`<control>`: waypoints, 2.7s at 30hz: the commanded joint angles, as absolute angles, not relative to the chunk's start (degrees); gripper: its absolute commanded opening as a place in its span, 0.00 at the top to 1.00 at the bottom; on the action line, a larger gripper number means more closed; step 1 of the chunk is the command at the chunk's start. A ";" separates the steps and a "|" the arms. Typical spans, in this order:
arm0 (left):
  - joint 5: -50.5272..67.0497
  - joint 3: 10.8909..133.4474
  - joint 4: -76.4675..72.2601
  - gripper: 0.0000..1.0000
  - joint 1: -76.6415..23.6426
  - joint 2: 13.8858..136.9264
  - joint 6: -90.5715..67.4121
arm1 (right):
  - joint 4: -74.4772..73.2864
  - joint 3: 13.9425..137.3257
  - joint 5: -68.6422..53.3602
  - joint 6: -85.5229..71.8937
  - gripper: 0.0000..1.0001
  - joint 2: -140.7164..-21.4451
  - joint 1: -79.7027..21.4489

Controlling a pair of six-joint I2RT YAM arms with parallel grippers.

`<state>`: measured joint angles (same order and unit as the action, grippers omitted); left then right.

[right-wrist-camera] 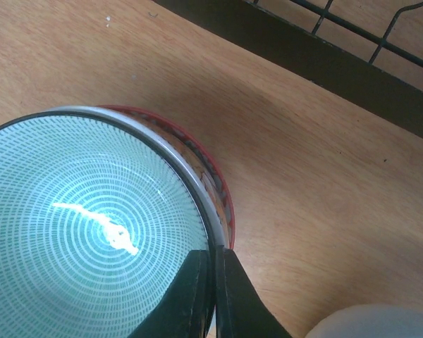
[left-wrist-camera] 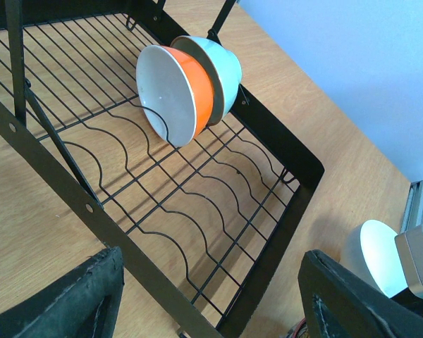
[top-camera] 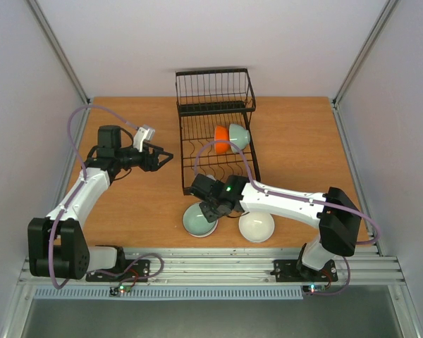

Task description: Load the bowls into the dish rack

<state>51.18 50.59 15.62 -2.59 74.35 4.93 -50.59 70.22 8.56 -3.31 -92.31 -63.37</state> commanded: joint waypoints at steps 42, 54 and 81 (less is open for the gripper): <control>53.72 54.10 23.28 0.32 -10.65 71.42 13.82 | -49.84 86.07 17.40 8.19 0.99 -87.26 -53.80; 54.15 55.58 26.12 0.36 -12.05 74.26 15.11 | -48.56 95.03 15.91 12.05 0.99 -94.54 -51.06; 51.55 57.04 27.48 0.80 -13.36 77.33 14.85 | -46.47 95.98 11.86 12.81 0.99 -94.81 -51.06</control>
<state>48.69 55.02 27.68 -12.67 76.55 14.02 -51.40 94.41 13.91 12.95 -95.42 -51.03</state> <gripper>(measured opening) 0.216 0.031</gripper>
